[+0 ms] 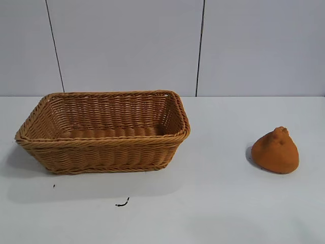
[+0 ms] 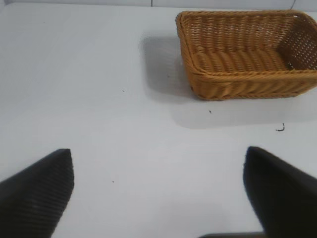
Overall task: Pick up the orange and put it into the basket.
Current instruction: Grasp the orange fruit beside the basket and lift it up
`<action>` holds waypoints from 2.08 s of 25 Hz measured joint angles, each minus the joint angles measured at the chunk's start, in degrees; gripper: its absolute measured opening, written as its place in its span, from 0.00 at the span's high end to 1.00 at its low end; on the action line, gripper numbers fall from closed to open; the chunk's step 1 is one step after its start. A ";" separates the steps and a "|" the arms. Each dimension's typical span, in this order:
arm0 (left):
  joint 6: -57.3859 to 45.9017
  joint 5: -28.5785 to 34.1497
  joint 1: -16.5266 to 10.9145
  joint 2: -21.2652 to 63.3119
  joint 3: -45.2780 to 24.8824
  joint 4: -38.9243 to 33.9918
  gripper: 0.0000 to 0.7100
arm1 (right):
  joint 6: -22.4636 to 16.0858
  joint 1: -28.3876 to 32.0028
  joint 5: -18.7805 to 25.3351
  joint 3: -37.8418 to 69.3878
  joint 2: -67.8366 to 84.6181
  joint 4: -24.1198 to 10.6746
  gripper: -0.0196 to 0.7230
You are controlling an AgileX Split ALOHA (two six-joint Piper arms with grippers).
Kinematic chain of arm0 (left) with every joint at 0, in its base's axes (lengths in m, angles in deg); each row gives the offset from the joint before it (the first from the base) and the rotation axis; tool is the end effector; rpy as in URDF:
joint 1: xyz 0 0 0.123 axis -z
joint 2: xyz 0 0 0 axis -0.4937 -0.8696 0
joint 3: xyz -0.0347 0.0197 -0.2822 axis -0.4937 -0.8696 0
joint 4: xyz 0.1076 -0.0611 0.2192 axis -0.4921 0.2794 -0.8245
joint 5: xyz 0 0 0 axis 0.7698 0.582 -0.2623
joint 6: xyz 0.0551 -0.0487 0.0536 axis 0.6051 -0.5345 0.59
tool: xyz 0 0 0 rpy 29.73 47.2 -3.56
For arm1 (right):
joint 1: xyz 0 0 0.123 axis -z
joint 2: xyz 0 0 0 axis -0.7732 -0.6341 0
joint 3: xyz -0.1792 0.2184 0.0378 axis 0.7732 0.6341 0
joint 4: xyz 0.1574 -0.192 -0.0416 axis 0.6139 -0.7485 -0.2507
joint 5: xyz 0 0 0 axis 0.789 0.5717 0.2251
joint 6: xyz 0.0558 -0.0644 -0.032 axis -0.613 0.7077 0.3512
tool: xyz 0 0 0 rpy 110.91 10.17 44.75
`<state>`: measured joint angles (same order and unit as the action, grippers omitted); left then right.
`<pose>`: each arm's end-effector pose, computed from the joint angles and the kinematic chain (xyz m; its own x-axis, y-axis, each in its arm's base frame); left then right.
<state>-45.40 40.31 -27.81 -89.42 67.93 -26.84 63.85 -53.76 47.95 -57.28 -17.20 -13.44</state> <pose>-0.0063 -0.0009 0.2769 -0.4591 -0.0233 -0.8881 0.0242 0.9990 -0.0387 0.0379 0.0020 0.3271 -0.4792 -0.0021 -0.8777 -0.0429 0.9989 0.0210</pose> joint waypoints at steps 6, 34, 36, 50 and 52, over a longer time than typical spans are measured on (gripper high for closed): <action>0.00 0.00 0.00 0.00 0.00 0.00 0.06 | -1.29 0.00 -1.45 -11.37 -21.42 0.00 0.11; 0.00 0.00 0.00 0.00 0.00 0.00 0.06 | -2.80 0.00 -0.85 -43.21 -99.18 1.20 0.11; 0.00 0.00 0.00 0.00 0.00 0.00 0.06 | -2.80 0.00 -2.24 -43.17 -101.52 1.20 0.11; 0.00 0.00 0.00 0.00 0.00 0.00 0.06 | -2.80 0.00 -2.49 -43.77 -101.93 1.30 0.90; 0.00 0.00 0.00 0.00 0.00 0.00 0.06 | -2.80 0.00 -1.49 -45.61 -100.04 1.17 0.90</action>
<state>-45.40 40.31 -27.81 -89.42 67.93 -26.84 61.05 -53.76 46.46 -102.90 -117.24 -12.27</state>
